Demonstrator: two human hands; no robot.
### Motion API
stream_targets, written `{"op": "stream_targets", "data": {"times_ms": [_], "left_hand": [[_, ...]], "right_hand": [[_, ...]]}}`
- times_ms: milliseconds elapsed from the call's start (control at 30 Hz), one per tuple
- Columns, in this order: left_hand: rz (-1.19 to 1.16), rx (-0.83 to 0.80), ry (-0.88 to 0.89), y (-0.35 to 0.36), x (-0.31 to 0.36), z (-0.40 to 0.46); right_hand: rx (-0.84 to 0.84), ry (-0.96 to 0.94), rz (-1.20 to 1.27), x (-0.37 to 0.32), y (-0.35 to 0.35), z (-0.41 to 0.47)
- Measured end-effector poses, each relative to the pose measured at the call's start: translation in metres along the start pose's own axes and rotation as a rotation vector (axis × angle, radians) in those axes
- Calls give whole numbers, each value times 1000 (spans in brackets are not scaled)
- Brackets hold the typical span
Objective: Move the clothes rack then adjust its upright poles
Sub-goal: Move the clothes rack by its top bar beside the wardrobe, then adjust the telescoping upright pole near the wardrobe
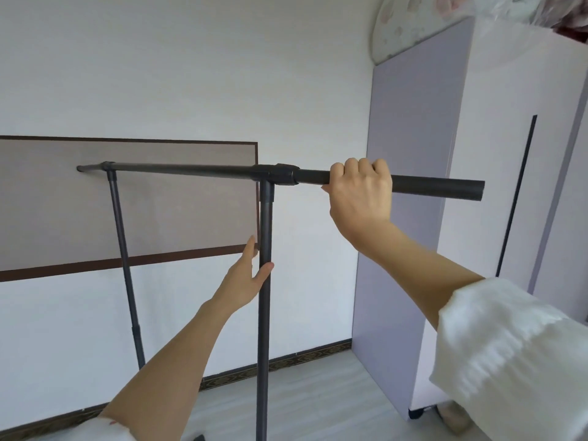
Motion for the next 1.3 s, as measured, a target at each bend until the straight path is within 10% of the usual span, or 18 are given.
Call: {"op": "stream_targets", "data": {"times_ms": [833, 1300], "left_hand": [[-170, -105, 14, 42, 10, 196], [-46, 75, -133, 59, -6, 330]], "right_hand": [[-128, -145, 223, 19, 182, 81], [-599, -411, 454, -15, 368, 122]]}}
Point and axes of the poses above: each hand's wrist, its own z-axis towards the middle knuckle, its own y-axis out of the palm, x = y × z, the point moved 1 cm from there along z, towards the middle knuckle, and after that the axes turned 12 degrees about -x, right-handed, at the moved point
